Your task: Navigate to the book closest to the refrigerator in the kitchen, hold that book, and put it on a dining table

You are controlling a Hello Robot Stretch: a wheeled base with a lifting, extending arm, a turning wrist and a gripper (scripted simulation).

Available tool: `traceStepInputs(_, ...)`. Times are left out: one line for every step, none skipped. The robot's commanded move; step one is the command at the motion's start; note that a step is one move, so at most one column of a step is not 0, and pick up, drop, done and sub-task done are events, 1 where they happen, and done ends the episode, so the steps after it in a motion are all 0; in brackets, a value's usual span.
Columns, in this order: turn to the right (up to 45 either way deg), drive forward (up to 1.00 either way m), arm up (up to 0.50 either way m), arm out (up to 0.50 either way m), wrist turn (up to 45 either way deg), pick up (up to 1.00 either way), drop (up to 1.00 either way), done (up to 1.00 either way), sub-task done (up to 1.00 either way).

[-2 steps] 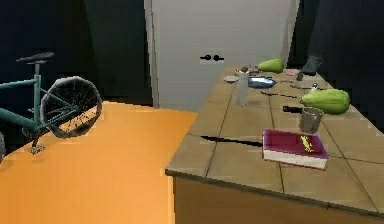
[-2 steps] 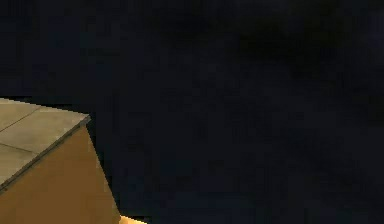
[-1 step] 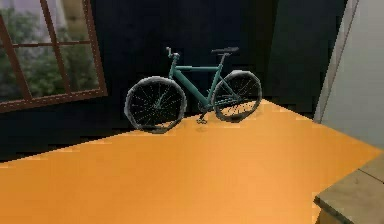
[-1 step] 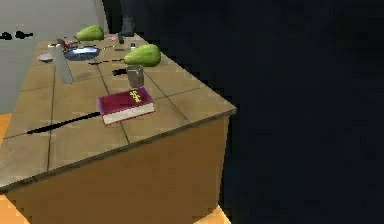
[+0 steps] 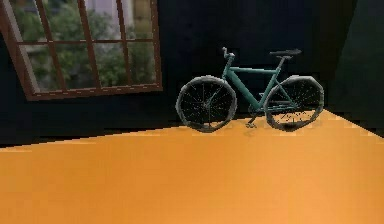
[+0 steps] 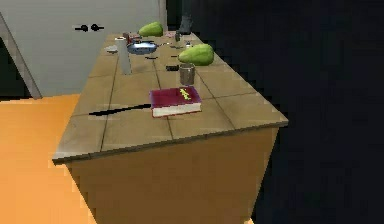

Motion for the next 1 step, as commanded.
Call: traceStepInputs(0.0,0.00,0.50,0.00,0.0,0.00,0.00,0.00,0.00)
